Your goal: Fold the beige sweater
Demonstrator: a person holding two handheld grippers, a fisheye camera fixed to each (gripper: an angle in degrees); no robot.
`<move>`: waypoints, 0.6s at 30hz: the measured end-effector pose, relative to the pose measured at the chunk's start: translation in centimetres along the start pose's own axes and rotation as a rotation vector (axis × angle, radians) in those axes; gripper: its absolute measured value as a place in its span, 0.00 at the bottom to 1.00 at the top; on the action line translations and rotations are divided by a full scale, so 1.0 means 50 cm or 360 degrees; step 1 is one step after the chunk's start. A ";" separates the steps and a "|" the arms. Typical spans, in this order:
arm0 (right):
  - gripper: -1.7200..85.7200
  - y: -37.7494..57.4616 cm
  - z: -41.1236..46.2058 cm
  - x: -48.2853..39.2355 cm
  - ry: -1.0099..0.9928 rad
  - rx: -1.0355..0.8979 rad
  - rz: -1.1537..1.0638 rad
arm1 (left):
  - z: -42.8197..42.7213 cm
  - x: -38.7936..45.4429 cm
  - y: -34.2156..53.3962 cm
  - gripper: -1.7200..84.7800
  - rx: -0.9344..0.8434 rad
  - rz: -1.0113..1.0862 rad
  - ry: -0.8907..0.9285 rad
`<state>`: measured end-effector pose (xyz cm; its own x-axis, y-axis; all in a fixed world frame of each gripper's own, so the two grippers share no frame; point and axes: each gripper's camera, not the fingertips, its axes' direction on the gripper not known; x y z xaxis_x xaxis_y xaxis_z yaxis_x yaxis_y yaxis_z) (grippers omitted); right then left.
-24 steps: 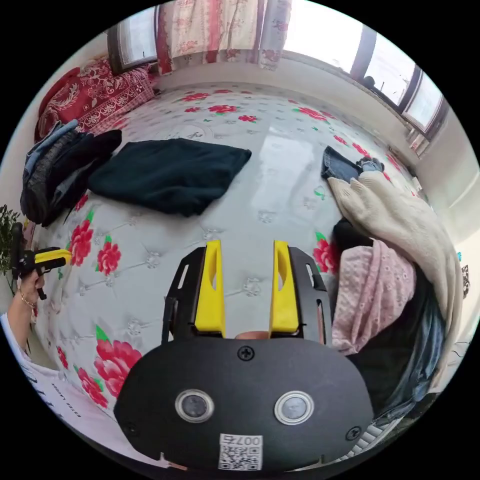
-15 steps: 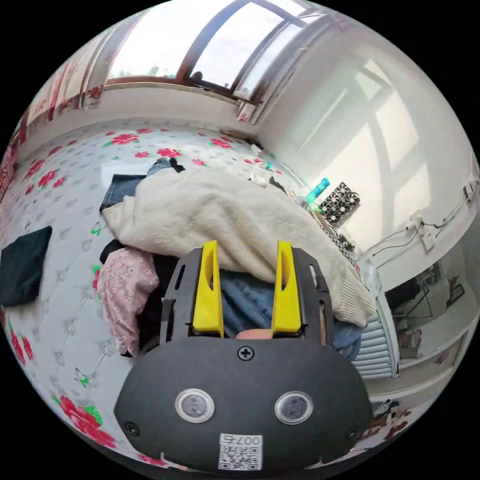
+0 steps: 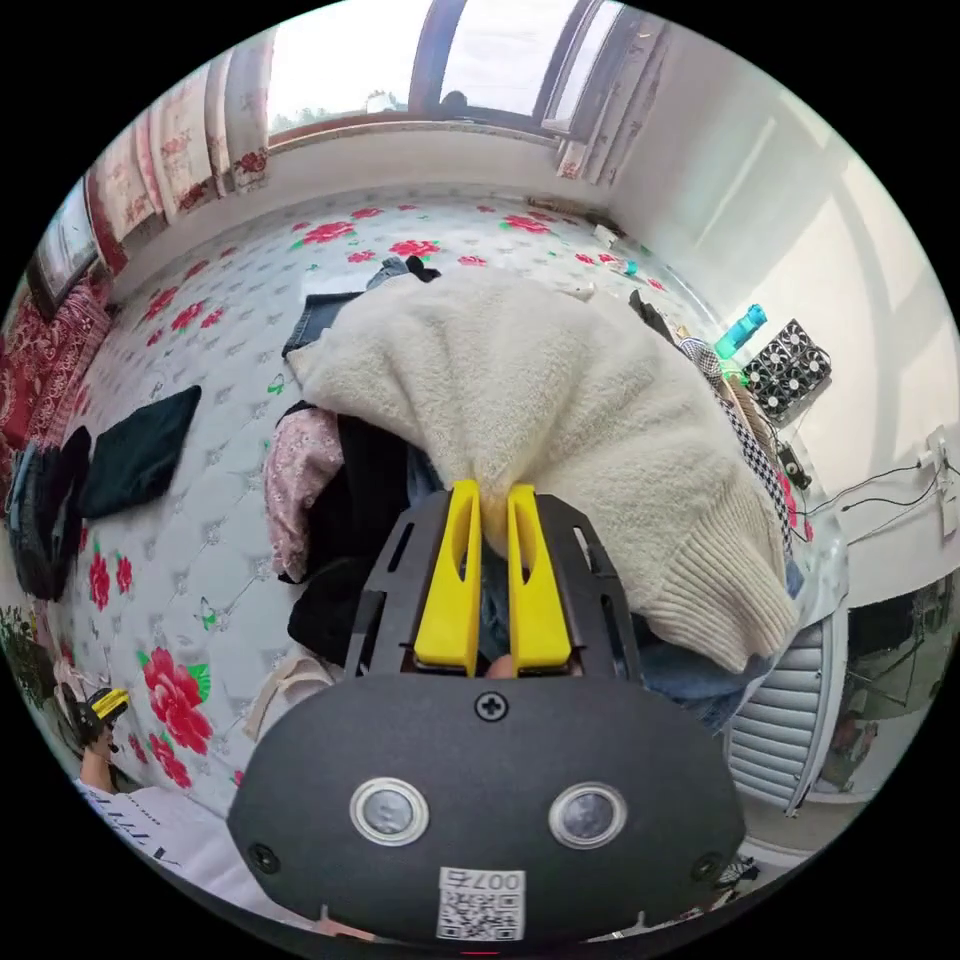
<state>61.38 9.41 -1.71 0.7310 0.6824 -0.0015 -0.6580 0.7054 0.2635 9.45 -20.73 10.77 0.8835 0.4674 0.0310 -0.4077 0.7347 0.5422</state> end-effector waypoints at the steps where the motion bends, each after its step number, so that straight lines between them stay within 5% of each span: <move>1: 0.05 0.012 -0.015 0.002 -0.0084 0.0042 0.0001 | -0.003 -0.001 -0.001 0.05 0.0005 -0.0019 0.0054; 7: 0.04 0.144 -0.082 -0.115 -0.0659 0.0089 -0.0332 | -0.079 0.068 0.028 0.11 0.0315 0.0151 0.0649; 10: 0.04 0.244 -0.097 -0.236 -0.0902 0.0016 -0.0584 | -0.143 0.108 0.067 0.12 0.0488 0.0309 0.0685; 15: 0.06 0.451 -0.105 -0.453 -0.1973 -0.0266 -0.0833 | -0.202 0.137 0.152 0.14 0.0631 0.0514 0.0743; 18: 0.09 0.523 -0.118 -0.586 -0.1991 -0.0552 -0.1272 | -0.162 0.141 0.200 0.14 0.0391 0.0518 0.0454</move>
<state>21.67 9.01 -0.49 0.4662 -0.3572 0.8094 0.0929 0.9296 0.3567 9.74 -6.10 9.64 0.6070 0.7945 0.0191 -0.5551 0.4066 0.7256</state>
